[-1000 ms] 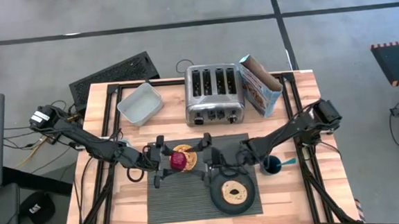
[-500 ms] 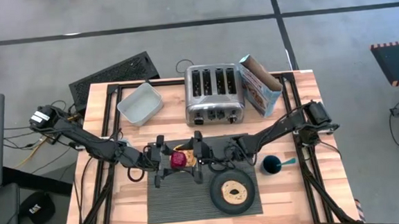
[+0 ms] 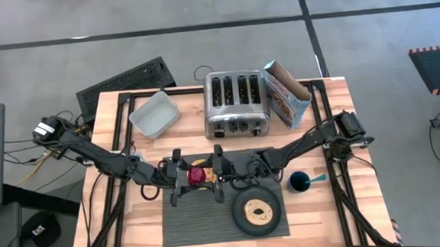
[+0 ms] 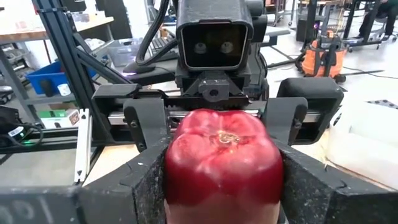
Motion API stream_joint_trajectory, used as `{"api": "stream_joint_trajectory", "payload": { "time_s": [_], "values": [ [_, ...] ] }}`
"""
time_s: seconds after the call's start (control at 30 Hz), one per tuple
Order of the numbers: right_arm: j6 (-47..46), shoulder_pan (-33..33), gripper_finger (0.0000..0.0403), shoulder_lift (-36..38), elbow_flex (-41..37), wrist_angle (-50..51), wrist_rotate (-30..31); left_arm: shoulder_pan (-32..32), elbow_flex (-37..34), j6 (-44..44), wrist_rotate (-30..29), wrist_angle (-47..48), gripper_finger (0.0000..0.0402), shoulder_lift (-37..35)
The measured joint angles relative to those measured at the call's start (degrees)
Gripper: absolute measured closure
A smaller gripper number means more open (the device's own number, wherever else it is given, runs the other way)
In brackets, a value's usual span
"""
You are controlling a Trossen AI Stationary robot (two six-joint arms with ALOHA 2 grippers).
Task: Arrange a breakfast setting
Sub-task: Put the apple on the gray place mat to the right side of the yellow bowl
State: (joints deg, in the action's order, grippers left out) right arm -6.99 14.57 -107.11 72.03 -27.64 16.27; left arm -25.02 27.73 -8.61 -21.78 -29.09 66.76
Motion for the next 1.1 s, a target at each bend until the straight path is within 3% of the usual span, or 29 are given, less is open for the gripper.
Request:
{"api": "stream_joint_trajectory", "payload": {
  "time_s": [0.3, 0.57, 0.93, 1.1],
  "values": [
    [2.78, 0.10, 0.0134, 1.66, -0.22, 5.47, 1.02, -0.07, 0.02, -1.29, -3.81, 1.46, 0.0082, -0.02],
    [2.68, 0.38, 0.0134, 11.61, -0.09, 21.35, 2.47, -0.22, 0.04, 1.29, -2.47, 2.70, 0.0081, -0.17],
    [-1.72, 0.26, 0.0134, 19.05, -0.11, 37.29, 3.58, 0.28, 0.04, 7.17, -4.20, 1.17, 0.0081, -0.17],
    [-3.54, 0.22, 0.0134, 19.45, -0.13, 39.68, 3.09, 0.26, 0.07, 17.62, -3.56, -0.71, 0.0081, -0.12]
  ]
}}
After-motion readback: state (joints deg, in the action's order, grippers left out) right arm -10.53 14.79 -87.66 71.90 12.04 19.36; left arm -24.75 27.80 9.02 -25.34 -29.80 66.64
